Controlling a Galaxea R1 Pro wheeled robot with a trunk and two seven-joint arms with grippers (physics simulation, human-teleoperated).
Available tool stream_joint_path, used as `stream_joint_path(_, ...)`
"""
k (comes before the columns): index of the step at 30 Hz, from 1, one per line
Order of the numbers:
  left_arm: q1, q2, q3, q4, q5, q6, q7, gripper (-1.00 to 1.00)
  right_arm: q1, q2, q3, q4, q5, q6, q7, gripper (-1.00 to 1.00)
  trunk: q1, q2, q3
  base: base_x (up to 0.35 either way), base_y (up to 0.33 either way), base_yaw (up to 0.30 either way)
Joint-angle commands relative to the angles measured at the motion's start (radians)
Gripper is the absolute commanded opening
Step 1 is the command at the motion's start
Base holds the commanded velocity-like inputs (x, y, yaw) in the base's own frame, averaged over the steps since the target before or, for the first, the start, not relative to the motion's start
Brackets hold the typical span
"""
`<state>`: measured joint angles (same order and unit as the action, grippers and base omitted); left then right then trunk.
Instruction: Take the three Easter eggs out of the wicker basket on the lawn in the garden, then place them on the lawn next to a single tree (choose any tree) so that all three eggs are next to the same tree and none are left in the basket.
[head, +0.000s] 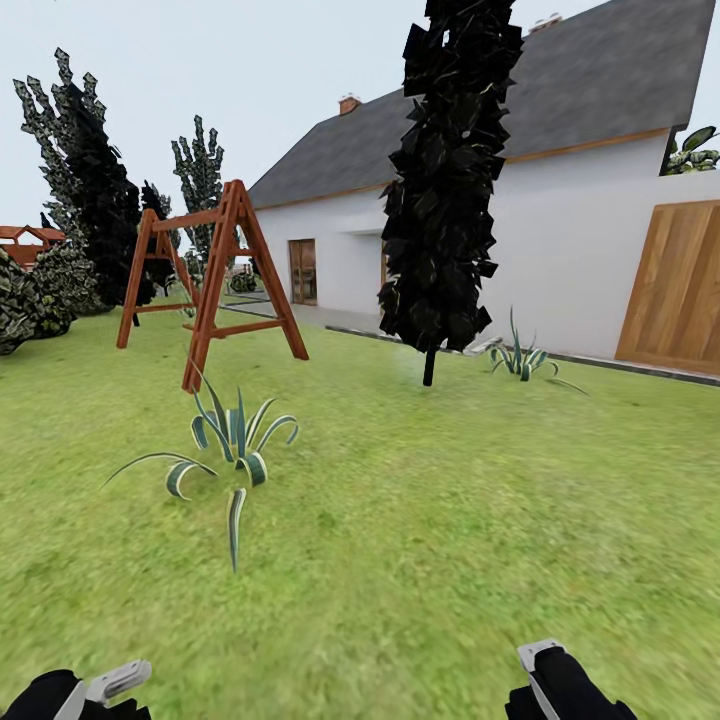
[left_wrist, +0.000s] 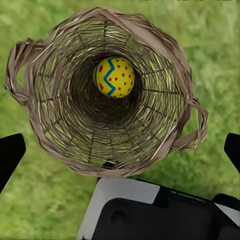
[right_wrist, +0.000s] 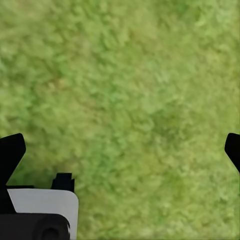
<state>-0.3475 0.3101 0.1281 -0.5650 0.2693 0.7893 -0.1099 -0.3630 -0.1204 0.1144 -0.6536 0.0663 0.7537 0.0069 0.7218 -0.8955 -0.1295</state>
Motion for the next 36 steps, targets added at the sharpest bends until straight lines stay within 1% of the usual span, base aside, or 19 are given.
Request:
stream_joint_path(1, -0.001, 0.000, 0.005, -0.001, -0.006, 0.005, -0.007, 1.00, -0.001, -0.001, 0.005, -0.001, 0.006, 0.006, 0.001, 1.00, 0.004, -0.008, -0.005, 0.000, 0.000, 0.000)
stream_joint_path(36, -0.001, -0.003, 0.002, 0.000, -0.007, 0.003, -0.005, 1.00, -0.001, -0.001, 0.005, -0.001, 0.006, 0.006, 0.001, 1.00, 0.138, -0.253, -0.115, 0.000, 0.000, 0.000)
